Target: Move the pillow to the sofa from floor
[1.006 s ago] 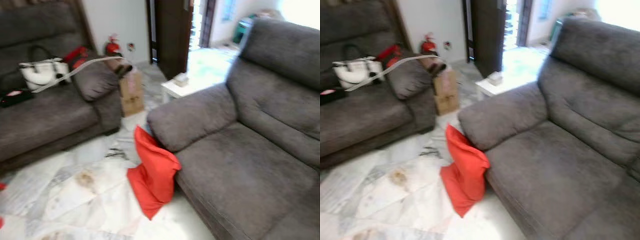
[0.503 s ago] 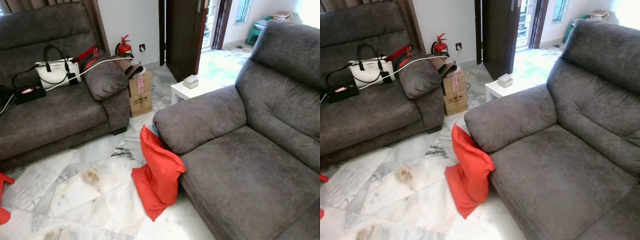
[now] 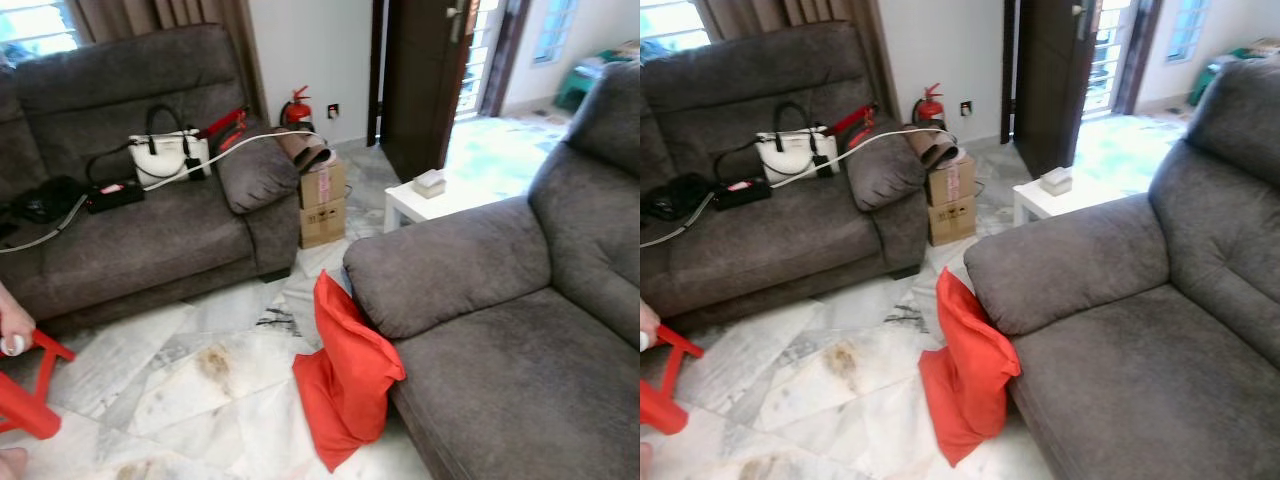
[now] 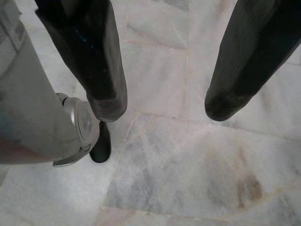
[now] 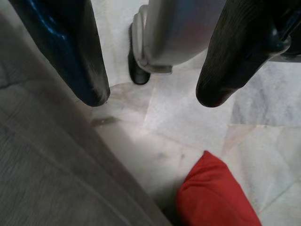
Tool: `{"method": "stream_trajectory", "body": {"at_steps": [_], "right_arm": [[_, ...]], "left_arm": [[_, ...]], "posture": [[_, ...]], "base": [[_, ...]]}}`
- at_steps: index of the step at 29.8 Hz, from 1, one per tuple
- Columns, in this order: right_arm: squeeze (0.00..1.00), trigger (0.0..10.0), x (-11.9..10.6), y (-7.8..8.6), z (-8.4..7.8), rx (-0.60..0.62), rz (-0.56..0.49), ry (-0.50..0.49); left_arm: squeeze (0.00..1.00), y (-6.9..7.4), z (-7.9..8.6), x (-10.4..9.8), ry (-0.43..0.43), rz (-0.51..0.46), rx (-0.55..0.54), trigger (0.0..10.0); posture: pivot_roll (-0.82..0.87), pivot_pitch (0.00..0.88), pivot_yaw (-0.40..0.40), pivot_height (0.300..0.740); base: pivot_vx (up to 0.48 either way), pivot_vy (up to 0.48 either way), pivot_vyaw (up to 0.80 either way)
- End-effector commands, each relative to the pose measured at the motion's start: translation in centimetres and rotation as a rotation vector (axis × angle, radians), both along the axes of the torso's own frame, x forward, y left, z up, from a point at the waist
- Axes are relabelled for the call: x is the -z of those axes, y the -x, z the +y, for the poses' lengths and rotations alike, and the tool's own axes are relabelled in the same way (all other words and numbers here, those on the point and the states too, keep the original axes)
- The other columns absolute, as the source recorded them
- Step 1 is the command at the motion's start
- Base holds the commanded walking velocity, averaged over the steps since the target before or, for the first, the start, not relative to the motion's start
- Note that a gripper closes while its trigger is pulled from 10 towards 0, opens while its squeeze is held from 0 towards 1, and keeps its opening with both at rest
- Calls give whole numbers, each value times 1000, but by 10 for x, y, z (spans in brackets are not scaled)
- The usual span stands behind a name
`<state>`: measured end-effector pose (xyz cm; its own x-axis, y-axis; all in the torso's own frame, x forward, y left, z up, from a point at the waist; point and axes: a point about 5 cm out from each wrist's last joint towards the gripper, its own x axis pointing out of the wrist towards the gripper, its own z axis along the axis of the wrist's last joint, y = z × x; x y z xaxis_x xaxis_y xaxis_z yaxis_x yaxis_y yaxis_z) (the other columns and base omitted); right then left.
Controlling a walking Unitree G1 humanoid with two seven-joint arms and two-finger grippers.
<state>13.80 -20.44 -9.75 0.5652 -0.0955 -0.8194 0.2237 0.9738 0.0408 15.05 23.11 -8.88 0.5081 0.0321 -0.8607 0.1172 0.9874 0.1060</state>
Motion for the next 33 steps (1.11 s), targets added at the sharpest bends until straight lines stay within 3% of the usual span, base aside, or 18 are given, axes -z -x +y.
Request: {"method": "stream_trajectory", "body": {"at_steps": [1,10,33], "right_arm": [[0,10000,1,-2,8,0,-2,-22],[0,10000,1,-2,8,3,-3,-25],[0,10000,0,-3,9,2,-4,-27]], "left_arm": [[0,5,5,1,-7,16,-7,10000],[0,4,5,0,-4,8,-7,10000],[0,6,7,0,-2,15,-7,10000]], "posture": [[95,83,62,740],[96,85,63,740],[95,86,64,740]], "base": [[0,0,0],[0,0,0],[292,0,0]]}}
